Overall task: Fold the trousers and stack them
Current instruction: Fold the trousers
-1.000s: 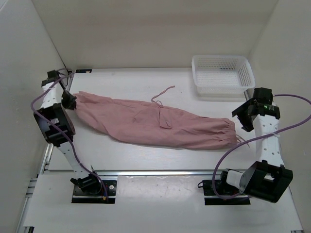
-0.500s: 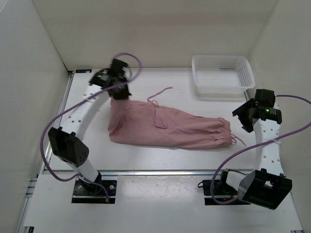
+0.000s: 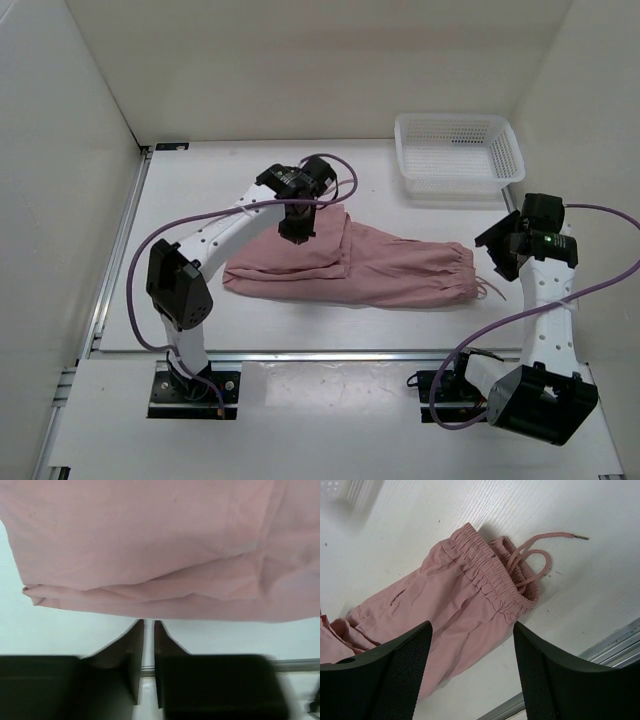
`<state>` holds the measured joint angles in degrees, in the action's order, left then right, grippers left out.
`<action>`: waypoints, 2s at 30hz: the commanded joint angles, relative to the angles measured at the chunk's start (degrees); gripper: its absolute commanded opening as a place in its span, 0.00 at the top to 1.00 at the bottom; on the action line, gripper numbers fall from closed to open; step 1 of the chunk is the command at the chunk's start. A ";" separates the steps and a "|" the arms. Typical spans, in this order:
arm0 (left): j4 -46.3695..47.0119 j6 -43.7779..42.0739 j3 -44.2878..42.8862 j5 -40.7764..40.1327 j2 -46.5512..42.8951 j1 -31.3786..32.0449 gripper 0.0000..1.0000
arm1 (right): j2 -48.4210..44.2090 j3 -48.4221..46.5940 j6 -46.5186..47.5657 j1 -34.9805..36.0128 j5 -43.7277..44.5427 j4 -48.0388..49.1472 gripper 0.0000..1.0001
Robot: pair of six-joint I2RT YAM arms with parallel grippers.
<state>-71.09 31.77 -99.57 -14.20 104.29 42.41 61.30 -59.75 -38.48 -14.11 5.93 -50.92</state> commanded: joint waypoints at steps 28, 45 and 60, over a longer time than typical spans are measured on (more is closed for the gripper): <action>3.59 0.31 -24.53 5.59 31.50 2.94 0.07 | -0.74 1.47 2.80 0.22 -2.95 0.82 0.28; -0.01 -1.26 -23.92 -0.57 22.63 2.33 0.90 | -0.74 1.47 3.32 0.22 -3.47 1.43 0.28; -0.63 -13.40 -12.49 2.32 14.54 1.27 0.51 | -1.80 2.00 3.32 0.22 -3.47 1.43 0.28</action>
<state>-71.50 20.05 -112.84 -11.42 122.26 44.71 60.88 -58.24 -35.94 -14.13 2.94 -50.85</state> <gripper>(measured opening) 0.348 0.721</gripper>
